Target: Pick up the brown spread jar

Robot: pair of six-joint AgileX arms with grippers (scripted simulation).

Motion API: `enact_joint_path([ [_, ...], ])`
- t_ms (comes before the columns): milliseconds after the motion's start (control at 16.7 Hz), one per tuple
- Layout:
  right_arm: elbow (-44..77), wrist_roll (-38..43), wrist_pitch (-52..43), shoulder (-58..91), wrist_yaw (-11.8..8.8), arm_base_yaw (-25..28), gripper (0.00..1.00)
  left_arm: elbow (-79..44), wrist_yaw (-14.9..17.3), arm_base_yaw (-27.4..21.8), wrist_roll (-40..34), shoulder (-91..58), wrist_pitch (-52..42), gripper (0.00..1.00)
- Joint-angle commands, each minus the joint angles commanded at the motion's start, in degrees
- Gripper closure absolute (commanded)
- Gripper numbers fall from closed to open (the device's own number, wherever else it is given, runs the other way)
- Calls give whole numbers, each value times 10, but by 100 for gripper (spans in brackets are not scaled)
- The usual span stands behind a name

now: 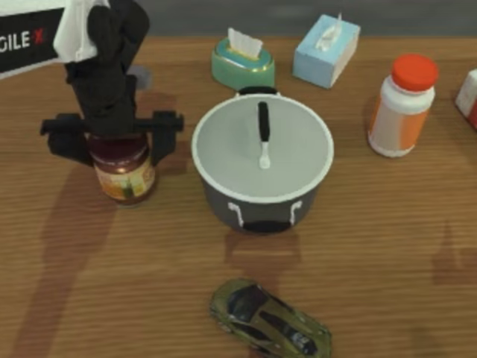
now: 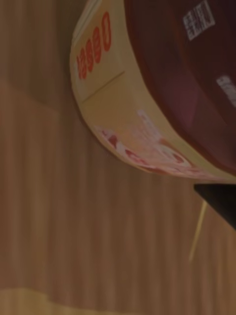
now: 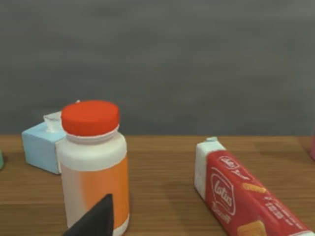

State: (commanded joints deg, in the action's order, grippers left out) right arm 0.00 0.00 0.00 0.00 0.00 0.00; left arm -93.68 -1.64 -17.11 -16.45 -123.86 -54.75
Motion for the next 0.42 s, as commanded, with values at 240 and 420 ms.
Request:
enact_joint_path([
  [240,0,0,0,0,0,0,0,0,0,0,0,0,0,0],
  [420,0,0,0,0,0,0,0,0,0,0,0,0,0,0],
])
